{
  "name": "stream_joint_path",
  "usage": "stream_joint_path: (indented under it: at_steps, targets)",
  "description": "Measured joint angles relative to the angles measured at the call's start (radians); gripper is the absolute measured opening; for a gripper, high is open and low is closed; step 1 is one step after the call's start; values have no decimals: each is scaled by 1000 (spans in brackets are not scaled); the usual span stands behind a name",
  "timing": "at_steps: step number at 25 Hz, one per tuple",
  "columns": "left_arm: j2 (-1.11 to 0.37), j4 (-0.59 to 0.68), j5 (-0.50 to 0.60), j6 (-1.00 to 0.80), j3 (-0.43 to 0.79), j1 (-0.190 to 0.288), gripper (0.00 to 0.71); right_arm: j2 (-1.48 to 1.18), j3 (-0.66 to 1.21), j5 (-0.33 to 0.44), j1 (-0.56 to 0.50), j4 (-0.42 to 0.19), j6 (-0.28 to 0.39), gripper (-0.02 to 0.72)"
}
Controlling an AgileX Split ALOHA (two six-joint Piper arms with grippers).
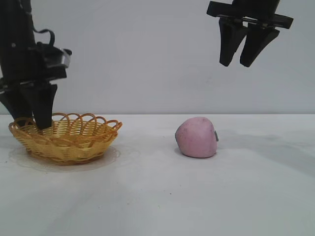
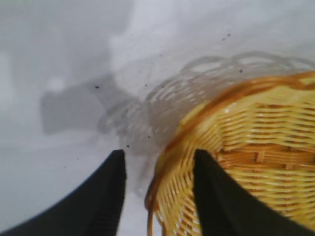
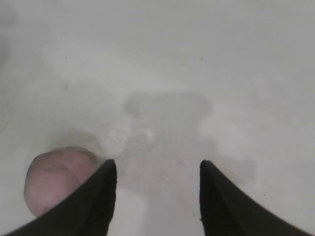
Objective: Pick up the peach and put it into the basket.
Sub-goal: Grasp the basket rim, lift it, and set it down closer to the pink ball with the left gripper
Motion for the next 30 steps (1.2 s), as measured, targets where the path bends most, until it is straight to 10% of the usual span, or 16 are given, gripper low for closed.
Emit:
stream_joint_path:
  at_steps: [15,30]
  targets:
    - [-299,-664,-348,246,717,-33,0,0,0,-2,0,56,-14,326]
    - [-309,-670,-443,279,761,-124,67,0,0,-2,0,70,-21,326]
